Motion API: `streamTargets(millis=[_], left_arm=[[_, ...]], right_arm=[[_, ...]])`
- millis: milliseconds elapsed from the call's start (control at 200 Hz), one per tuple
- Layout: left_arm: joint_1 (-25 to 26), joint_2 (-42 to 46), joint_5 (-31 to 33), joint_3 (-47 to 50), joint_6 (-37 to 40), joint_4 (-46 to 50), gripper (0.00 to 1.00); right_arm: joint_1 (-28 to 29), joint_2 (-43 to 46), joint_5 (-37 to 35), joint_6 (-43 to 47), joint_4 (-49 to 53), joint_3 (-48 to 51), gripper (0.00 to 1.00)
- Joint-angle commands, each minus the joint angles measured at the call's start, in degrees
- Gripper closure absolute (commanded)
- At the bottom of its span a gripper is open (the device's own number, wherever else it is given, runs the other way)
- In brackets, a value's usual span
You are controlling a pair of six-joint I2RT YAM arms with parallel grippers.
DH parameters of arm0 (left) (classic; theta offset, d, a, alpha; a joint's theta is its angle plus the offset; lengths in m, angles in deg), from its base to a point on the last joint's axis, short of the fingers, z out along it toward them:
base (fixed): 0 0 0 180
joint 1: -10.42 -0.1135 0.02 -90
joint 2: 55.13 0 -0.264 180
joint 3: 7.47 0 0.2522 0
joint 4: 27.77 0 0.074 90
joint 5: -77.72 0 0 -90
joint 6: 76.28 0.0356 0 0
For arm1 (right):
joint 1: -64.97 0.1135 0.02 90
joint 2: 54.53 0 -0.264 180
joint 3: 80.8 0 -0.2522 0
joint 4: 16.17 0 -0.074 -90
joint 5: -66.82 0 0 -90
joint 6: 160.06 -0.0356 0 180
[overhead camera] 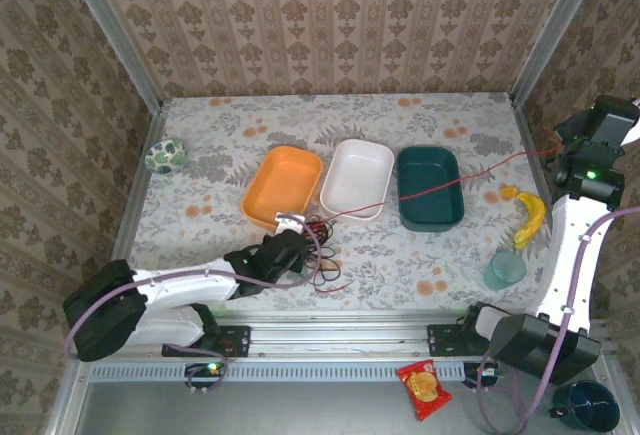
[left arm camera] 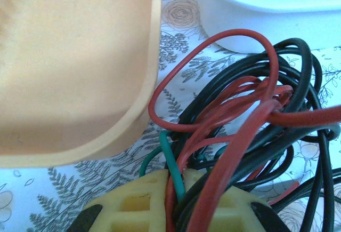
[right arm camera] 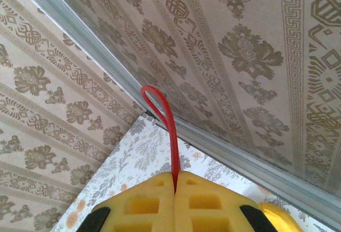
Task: Untangle the cables
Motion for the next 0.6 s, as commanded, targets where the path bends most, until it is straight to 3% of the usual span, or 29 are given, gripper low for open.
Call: streamTargets(millis=[0,200,325,480,595], left_arm=[[-1.07,3.23,2.37,1.75,-3.36,0.89,1.00],[-2.61,7.13,0.68,3.20,-4.51,-0.93,1.00],[-3.52,9.99,-1.34,4.59,-4.89,-3.34,1.00],[-5.83,14.30,-3.07,7.35,-7.29,-6.28,1.00],[-9.45,18.34,-1.78,9.83,-13.92,-5.49,1.00]], right_arm=[[-0.70,1.35,1.38,-2.09,0.06,-0.12,1.00],[-0.69,1.77,1.47,-1.81,-0.23,1.32,1.00],[0.06,2.59,-2.06,0.72,0.19,1.89,1.00],[7.49,4.54,-10.51,8.05,-0.03,3.90,1.00],[11.71,5.62,-13.04,10.92,0.19,6.14,1.00]])
